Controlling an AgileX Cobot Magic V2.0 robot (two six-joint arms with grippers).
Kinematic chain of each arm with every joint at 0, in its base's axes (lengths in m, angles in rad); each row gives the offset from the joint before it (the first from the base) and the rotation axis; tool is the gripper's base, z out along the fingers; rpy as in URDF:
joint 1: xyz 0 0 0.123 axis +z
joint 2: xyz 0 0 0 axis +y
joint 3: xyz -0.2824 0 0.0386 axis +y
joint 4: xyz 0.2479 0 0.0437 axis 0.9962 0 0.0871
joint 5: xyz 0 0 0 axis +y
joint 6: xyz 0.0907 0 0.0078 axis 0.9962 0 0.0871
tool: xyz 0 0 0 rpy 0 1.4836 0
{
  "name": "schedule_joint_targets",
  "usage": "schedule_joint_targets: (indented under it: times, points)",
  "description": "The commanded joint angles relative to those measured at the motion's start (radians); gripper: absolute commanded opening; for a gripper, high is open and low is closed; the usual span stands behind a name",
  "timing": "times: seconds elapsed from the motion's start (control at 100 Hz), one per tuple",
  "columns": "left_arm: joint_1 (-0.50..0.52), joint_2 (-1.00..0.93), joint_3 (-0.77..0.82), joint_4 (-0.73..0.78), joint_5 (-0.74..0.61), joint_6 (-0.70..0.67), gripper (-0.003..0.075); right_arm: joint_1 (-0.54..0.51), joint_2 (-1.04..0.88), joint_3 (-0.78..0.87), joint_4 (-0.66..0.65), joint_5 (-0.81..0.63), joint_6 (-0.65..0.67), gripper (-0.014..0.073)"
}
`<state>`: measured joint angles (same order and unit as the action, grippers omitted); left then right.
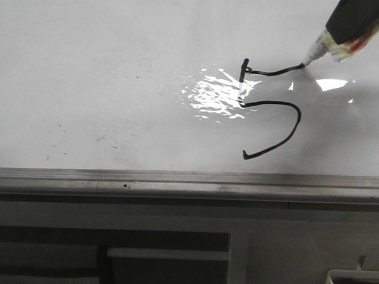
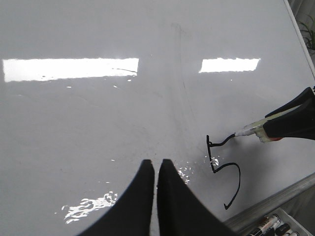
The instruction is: Write number 5 on whiteboard
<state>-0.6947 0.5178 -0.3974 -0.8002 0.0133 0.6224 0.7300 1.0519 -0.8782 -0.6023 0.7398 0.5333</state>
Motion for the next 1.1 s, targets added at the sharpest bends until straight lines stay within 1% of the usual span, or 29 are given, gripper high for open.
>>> schedule_joint_targets:
  times: [0.0, 0.05, 0.1, 0.14, 0.16, 0.17, 0.18, 0.22, 0.27, 0.29, 0.33, 0.38, 0.44, 0.45, 0.5, 0.6, 0.72, 0.79, 0.97, 1.09]
  points:
    - [0.001, 0.002, -0.028, -0.006, -0.047, -0.007, -0.0019, 0.021, -0.044, -0.021, -0.067, -0.059, -0.016, -0.0043]
    - [-0.003, 0.002, -0.028, -0.002, -0.037, 0.002, 0.0003, 0.057, -0.070, -0.021, -0.067, -0.078, -0.026, -0.0043]
    - [-0.013, 0.002, -0.039, 0.030, 0.004, 0.015, 0.0070, 0.101, -0.094, -0.021, -0.067, -0.109, -0.037, -0.0043]
    - [-0.016, 0.007, -0.056, 0.071, 0.072, 0.036, 0.0158, 0.143, -0.107, -0.021, -0.067, -0.136, -0.058, -0.0043]
    - [-0.020, 0.014, -0.068, 0.090, 0.103, 0.040, 0.0225, 0.165, -0.114, -0.021, -0.067, -0.151, -0.074, -0.0043]
    - [-0.020, 0.019, -0.073, 0.096, 0.103, 0.039, 0.0225, 0.172, -0.114, -0.021, -0.067, -0.161, -0.085, -0.0043]
    - [-0.020, 0.022, -0.082, 0.105, 0.121, 0.045, 0.0258, 0.179, -0.117, -0.021, -0.067, -0.166, -0.092, -0.0043]
    - [-0.025, 0.042, -0.112, 0.128, 0.169, 0.051, 0.0349, 0.223, -0.117, -0.021, -0.067, -0.194, -0.124, -0.0043]
    - [-0.025, 0.073, -0.152, 0.158, 0.220, 0.053, 0.0422, 0.270, -0.114, -0.021, -0.067, -0.223, -0.164, -0.0045]
    - [-0.025, 0.089, -0.170, 0.174, 0.242, 0.053, 0.0439, 0.287, -0.111, -0.021, -0.067, -0.237, -0.181, -0.0046]
    - [-0.025, 0.124, -0.203, 0.204, 0.293, 0.053, 0.0445, 0.317, -0.100, -0.019, -0.067, -0.263, -0.206, -0.0046]
    - [-0.025, 0.166, -0.250, 0.237, 0.349, 0.061, 0.0435, 0.341, -0.090, -0.019, -0.067, -0.302, -0.209, -0.0047]
    - [-0.025, 0.224, -0.311, 0.248, 0.449, 0.131, 0.0417, 0.357, -0.072, -0.019, -0.067, -0.343, -0.209, -0.0069]
    - [-0.025, 0.230, -0.311, 0.248, 0.449, 0.131, 0.0417, 0.359, -0.073, -0.019, -0.067, -0.347, -0.209, -0.0072]
    - [-0.025, 0.278, -0.351, 0.246, 0.522, 0.209, 0.0401, 0.365, -0.062, -0.019, -0.067, -0.366, -0.209, -0.0071]
    - [-0.025, 0.337, -0.404, 0.246, 0.582, 0.273, 0.0387, 0.367, -0.048, -0.019, -0.058, -0.374, -0.209, -0.0071]
    - [-0.041, 0.387, -0.441, 0.246, 0.587, 0.333, 0.0387, 0.372, -0.041, -0.019, 0.000, -0.388, -0.211, -0.0071]
    - [-0.064, 0.405, -0.456, 0.246, 0.579, 0.367, 0.0388, 0.391, -0.039, -0.019, 0.003, -0.377, -0.227, -0.0071]
    - [-0.131, 0.435, -0.461, 0.294, 0.509, 0.370, 0.0388, 0.465, -0.005, -0.019, 0.005, -0.307, -0.230, -0.0071]
    - [-0.170, 0.453, -0.461, 0.352, 0.495, 0.370, 0.0387, 0.490, 0.017, -0.019, 0.007, -0.314, -0.230, -0.0071]
